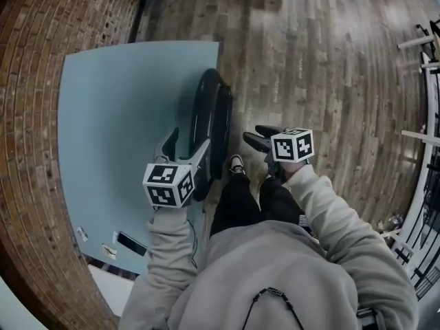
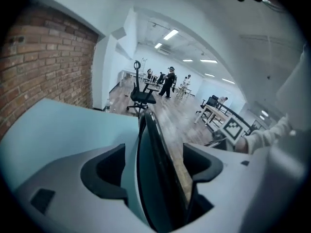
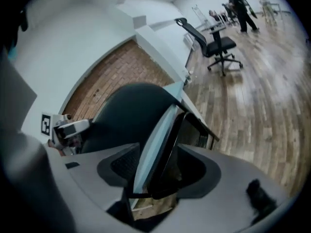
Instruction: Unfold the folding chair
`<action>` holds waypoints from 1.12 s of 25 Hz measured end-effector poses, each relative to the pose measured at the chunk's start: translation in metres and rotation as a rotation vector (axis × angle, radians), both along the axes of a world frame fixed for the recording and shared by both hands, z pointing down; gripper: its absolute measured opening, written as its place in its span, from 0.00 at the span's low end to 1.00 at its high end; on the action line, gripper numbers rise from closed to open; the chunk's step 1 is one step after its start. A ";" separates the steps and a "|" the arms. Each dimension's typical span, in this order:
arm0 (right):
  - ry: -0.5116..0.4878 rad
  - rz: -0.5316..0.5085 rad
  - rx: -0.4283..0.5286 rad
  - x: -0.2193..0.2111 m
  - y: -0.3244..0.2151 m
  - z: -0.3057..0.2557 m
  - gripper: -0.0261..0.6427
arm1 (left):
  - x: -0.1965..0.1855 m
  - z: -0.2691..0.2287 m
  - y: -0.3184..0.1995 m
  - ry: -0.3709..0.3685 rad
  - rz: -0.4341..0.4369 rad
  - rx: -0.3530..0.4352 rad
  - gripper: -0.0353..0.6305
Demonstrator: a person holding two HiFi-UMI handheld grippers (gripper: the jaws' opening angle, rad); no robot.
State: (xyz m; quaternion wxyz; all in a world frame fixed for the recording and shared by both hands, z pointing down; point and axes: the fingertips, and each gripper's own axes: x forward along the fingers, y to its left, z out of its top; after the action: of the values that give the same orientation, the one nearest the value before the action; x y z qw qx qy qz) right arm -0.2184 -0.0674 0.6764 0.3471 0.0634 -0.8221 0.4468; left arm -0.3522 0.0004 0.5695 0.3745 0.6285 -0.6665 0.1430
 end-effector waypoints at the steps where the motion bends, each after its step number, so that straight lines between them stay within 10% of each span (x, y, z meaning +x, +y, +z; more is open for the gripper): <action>1: 0.025 0.005 -0.042 -0.014 0.007 0.022 0.39 | -0.001 0.011 0.003 0.037 0.002 -0.017 0.59; 7: 0.188 0.009 -0.142 -0.079 0.038 0.124 0.45 | -0.007 0.029 0.003 0.238 -0.034 -0.014 0.59; 13: 0.295 0.054 -0.147 -0.097 0.046 0.177 0.45 | 0.026 0.037 0.000 0.264 0.221 -0.092 0.33; 16: 0.194 0.067 -0.282 -0.106 0.055 0.182 0.44 | 0.024 0.040 0.001 0.256 0.265 -0.131 0.33; 18: 0.111 0.053 -0.339 -0.112 0.057 0.177 0.31 | 0.022 0.039 0.000 0.279 0.224 -0.114 0.33; 28: 0.116 -0.115 -0.315 -0.042 0.027 0.173 0.25 | 0.029 0.040 -0.005 0.294 0.061 -0.095 0.24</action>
State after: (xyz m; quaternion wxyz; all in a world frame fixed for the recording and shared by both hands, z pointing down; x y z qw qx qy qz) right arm -0.2601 -0.0404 0.8492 0.4247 -0.0133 -0.7229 0.5449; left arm -0.3233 -0.0045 0.6099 0.4930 0.6442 -0.5774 0.0921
